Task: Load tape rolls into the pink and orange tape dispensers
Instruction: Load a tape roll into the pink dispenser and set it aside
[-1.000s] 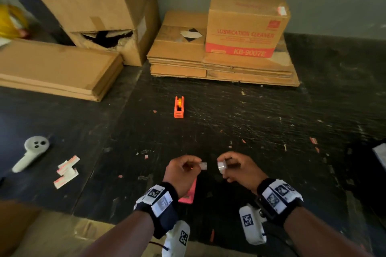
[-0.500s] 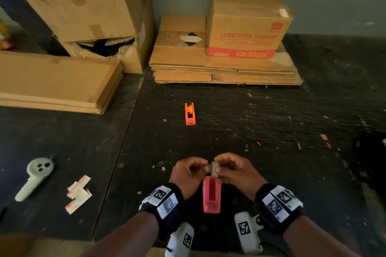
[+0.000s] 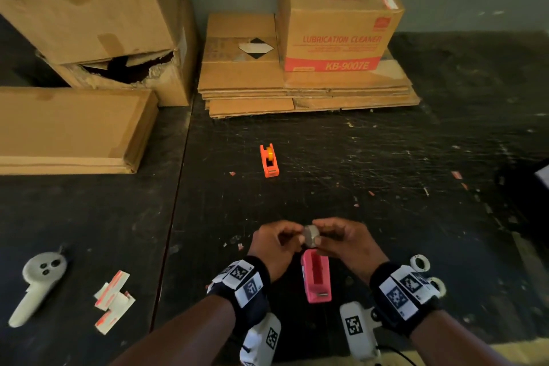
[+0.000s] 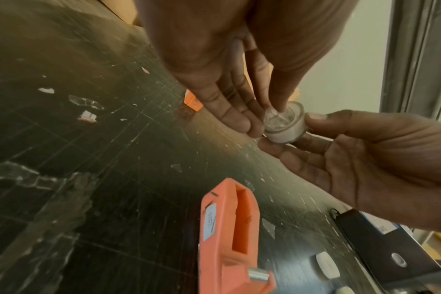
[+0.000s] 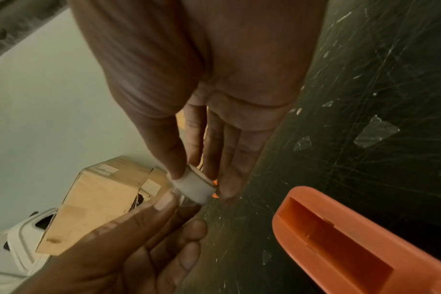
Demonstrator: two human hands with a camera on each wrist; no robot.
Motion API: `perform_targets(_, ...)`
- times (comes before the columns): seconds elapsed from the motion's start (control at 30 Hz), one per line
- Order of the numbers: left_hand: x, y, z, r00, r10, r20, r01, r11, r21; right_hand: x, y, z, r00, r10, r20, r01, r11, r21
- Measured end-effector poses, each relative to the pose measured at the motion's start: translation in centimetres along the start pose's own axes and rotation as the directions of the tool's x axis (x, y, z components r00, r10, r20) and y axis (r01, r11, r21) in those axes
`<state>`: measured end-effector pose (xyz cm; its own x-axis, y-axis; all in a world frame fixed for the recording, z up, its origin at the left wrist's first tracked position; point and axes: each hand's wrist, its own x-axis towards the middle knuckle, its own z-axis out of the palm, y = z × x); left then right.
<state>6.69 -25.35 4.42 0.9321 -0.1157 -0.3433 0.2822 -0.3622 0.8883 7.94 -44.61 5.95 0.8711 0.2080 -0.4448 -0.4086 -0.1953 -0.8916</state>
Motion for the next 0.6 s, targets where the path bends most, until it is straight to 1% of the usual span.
perform_targets(0.2,0.8,0.2,-0.2,1.000,0.014,0.013,-0.015,0.997,0.072,0.6,0.7,0.7,0.998,-0.040,-0.051,0.039,0.999,-0.025)
perform_targets(0.27,1.0,0.1,-0.3,1.000,0.013,0.013,-0.014,0.998,0.060,0.6,0.7,0.7,0.998,-0.043,-0.042,0.042,0.999,-0.022)
perform_targets(0.33,1.1,-0.1,-0.4,1.000,0.020,-0.012,-0.019,0.999,0.029,0.7,0.6,0.7,0.999,-0.040,-0.025,0.039,0.999,-0.032)
perform_targets(0.47,1.5,-0.4,-0.3,1.000,0.020,0.001,-0.020,1.000,0.005,0.7,0.5,1.0,0.999,0.000,-0.053,-0.002,1.000,-0.029)
perform_targets(0.53,1.7,-0.9,-0.1,0.999,0.020,0.031,-0.019,1.000,-0.019,0.6,0.6,1.1,0.995,0.036,-0.092,-0.039,0.999,-0.031)
perform_targets(0.6,2.0,-1.2,0.2,0.996,0.018,0.090,-0.016,1.000,-0.024,0.5,1.0,0.9,0.989,0.068,-0.133,-0.077,0.995,-0.065)
